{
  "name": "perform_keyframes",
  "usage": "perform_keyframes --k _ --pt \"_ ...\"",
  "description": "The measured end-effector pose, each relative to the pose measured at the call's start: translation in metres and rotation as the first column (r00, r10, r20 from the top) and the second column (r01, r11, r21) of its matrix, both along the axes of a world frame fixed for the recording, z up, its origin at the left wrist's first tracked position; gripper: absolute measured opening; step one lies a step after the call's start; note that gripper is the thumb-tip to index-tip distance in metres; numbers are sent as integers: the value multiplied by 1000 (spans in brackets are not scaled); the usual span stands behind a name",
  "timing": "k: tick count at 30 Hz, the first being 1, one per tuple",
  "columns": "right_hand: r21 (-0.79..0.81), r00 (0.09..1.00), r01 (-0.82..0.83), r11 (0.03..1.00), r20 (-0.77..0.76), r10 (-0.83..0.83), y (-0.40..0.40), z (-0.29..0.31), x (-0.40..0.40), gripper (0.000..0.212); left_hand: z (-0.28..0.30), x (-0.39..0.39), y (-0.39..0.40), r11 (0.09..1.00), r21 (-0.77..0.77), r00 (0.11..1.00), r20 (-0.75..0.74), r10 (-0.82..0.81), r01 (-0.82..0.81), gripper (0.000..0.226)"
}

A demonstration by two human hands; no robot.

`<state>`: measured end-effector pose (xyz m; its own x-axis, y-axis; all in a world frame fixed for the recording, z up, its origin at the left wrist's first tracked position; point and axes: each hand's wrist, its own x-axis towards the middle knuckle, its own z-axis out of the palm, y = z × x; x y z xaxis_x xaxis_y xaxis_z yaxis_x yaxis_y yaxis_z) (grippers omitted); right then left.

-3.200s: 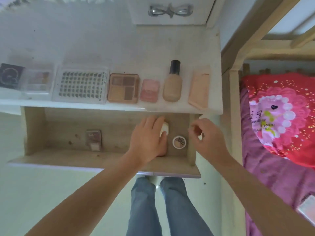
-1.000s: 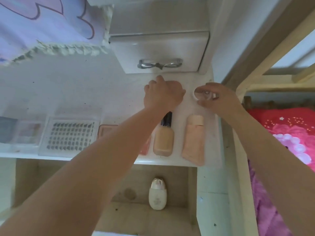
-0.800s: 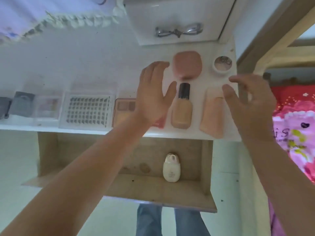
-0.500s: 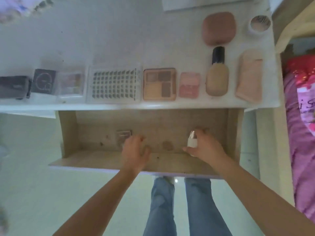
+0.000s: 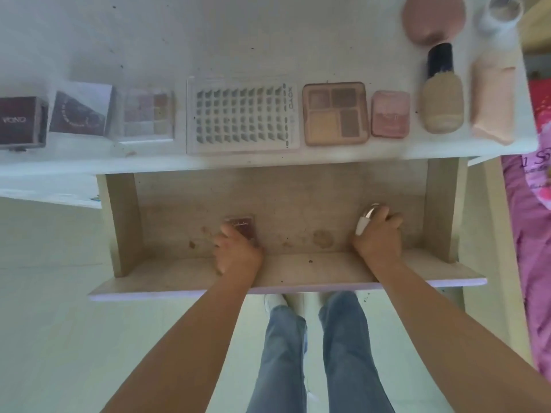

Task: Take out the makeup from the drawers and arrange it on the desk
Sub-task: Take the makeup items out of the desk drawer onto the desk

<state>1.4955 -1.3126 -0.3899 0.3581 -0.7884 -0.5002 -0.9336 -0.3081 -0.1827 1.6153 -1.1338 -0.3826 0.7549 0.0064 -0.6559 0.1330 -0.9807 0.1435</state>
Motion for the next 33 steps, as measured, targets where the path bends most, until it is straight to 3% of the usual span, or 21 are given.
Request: perform_keyframes --k 3,5,8,10,15,19,22,24,27,31,33 --pt "58 998 41 997 35 -43 2 0 1 62 -5 1 -1 999 -37 999 -43 3 -4 63" --pt "196 992 66 978 89 -85 4 4 4 69 -5 1 -2 998 -53 999 -36 -24 22 61" --pt "502 962 78 861 190 -198 9 22 5 74 6 -1 -5 991 -110 996 -46 -77 71 64" --pt "605 939 60 794 235 -249 12 42 3 74 22 -5 -11 968 -219 991 -32 -130 120 60" --pt "428 850 -113 897 509 -136 3 106 -5 62 93 -22 -38 829 -514 975 87 -205 220 36" --pt "243 745 -160 957 665 -44 -32 165 6 54 151 -6 -83 697 -631 934 311 -175 341 42" --pt "18 637 -182 983 764 104 -75 192 29 48 178 22 -130 684 -634 913 390 -121 361 49" --pt "-68 685 -173 983 709 170 -107 199 51 51 184 47 -161 719 -641 942 331 -58 270 50" --pt "-167 817 -309 936 457 351 -146 192 87 67 174 84 -191 782 -608 963 266 42 134 48" --pt "-157 765 -457 875 433 477 -164 178 137 57 151 121 -215 887 -455 952 299 64 83 48" --pt "-121 781 -490 864 379 496 -165 168 157 57 142 135 -220 916 -396 953 295 67 59 47"
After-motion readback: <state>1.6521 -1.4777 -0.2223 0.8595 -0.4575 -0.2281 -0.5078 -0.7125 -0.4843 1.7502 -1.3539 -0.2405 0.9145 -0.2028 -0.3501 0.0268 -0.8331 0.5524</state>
